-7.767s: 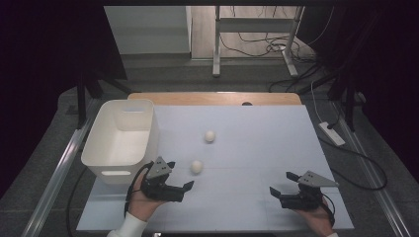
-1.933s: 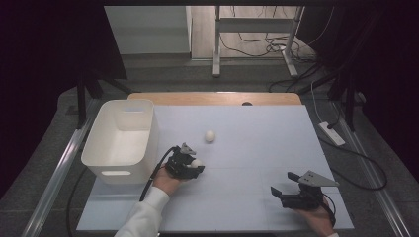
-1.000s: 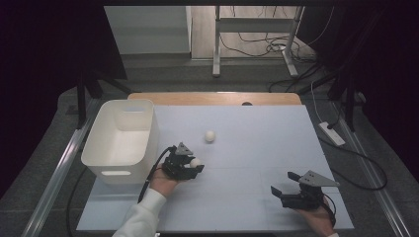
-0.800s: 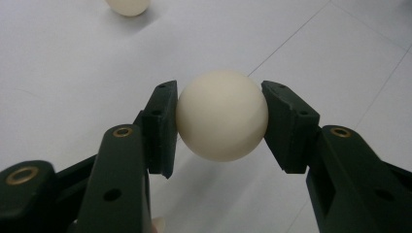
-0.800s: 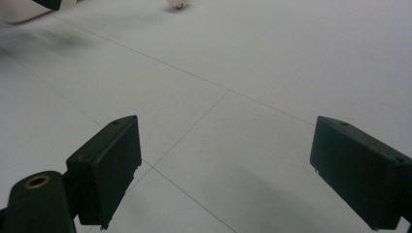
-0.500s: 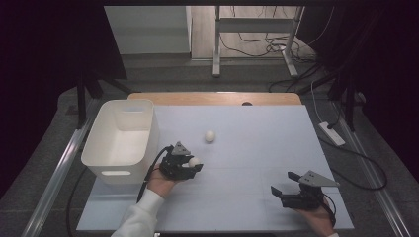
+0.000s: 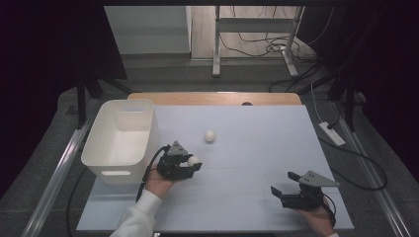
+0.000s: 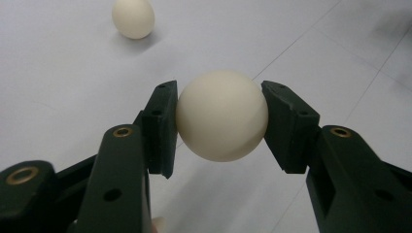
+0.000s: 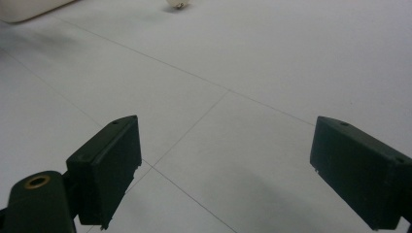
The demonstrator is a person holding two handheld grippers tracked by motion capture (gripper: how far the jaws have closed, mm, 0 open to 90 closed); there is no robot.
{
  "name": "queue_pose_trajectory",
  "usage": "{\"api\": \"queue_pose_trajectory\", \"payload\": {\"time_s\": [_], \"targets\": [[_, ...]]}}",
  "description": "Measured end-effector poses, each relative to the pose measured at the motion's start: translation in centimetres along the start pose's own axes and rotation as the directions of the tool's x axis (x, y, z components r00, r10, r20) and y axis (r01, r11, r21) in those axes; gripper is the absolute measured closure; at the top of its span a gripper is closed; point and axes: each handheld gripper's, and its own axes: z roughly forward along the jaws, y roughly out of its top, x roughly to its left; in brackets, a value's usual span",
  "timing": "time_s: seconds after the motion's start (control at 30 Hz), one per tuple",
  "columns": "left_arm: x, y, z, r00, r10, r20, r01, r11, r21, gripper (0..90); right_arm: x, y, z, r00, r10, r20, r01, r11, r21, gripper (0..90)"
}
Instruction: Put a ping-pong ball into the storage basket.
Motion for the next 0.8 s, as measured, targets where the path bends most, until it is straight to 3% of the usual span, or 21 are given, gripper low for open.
{"api": "queue_pose_trajectory", "payload": {"time_s": [0.8], "targets": [[-0.7, 1.1, -2.2, 0.9997, 0.025, 0.006, -0.024, 0.9956, -0.091, 50.2, 0.0, 0.0, 0.0, 1.0, -0.001, 0.002, 0.001, 1.0, 0.0, 11.2]]}}
